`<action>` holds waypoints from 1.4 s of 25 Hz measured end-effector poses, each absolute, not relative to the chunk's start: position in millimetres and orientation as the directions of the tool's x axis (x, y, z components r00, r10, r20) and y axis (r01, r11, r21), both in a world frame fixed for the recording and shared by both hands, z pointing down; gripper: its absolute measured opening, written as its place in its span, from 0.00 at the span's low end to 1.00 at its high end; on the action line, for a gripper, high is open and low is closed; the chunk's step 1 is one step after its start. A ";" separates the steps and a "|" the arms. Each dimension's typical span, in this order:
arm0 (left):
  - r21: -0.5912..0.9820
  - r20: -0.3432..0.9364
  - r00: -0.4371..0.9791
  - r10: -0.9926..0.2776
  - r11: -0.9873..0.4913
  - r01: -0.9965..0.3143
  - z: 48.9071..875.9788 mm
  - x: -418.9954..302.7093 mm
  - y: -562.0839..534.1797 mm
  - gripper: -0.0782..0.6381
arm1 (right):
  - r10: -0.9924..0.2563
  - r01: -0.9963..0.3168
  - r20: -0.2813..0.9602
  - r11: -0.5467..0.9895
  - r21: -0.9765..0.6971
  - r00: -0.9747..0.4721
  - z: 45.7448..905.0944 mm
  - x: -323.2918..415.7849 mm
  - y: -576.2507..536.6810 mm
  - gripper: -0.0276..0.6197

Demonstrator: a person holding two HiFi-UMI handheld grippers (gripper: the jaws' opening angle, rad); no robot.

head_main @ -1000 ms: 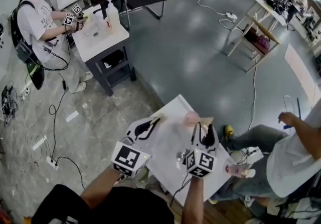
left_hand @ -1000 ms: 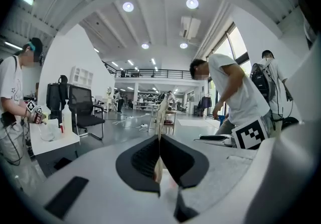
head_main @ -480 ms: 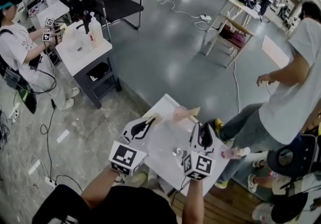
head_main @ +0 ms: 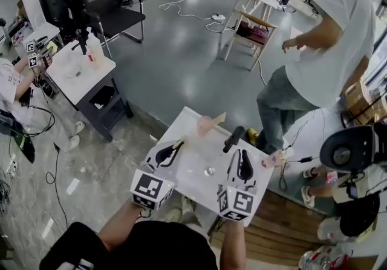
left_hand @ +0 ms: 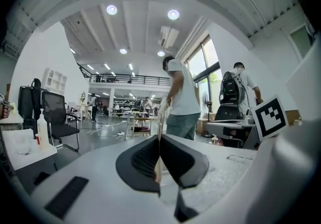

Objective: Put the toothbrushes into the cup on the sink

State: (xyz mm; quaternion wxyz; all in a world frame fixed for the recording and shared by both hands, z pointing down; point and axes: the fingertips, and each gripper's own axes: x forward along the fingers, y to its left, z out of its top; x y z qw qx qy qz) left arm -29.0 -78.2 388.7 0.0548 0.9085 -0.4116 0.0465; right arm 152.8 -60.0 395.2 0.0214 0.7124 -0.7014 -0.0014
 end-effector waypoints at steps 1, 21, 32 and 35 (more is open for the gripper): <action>0.057 0.126 0.665 -0.736 -0.664 -0.745 387.9 -27.5 -72.9 0.12 | -0.999 -0.999 0.024 -0.025 0.035 0.026 394.9 153.0 -52.0 0.12; 0.040 0.102 0.711 -0.696 -0.711 -0.702 381.5 -27.9 -38.3 0.12 | -0.997 -0.995 0.018 -0.070 0.074 0.072 392.8 142.1 -3.1 0.04; 0.034 0.103 0.703 -0.704 -0.704 -0.710 380.4 -24.9 -49.4 0.12 | -0.999 -0.996 0.023 -0.044 0.071 0.046 396.3 139.9 -16.7 0.04; 0.033 0.102 0.700 -0.707 -0.701 -0.713 379.3 -21.0 -59.3 0.12 | -0.999 -0.997 0.033 -0.039 0.067 0.041 399.2 141.8 -24.5 0.04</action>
